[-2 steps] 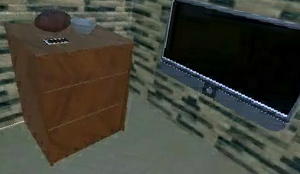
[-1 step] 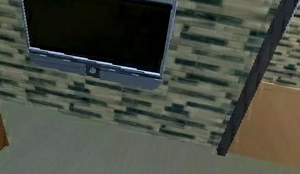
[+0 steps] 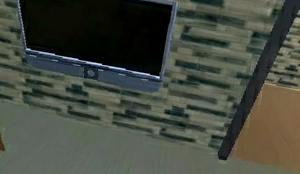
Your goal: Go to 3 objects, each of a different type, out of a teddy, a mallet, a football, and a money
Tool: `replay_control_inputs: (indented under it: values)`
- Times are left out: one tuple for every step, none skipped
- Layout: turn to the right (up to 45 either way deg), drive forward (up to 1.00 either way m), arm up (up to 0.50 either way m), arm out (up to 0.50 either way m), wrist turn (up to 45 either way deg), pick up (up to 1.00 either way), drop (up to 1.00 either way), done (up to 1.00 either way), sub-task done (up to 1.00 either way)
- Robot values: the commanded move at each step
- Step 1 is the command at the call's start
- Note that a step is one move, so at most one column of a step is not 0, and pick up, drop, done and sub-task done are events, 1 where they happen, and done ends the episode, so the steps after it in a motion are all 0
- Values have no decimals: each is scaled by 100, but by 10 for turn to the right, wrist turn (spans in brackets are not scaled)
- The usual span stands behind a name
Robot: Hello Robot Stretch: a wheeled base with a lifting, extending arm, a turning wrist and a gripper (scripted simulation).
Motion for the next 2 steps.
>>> replay_control_inputs:
  values:
    - [-450, 0, 0, 0, 0, 0, 0, 0, 0]
    - [-300, 0, 0, 0, 0, 0, 0, 0, 0]
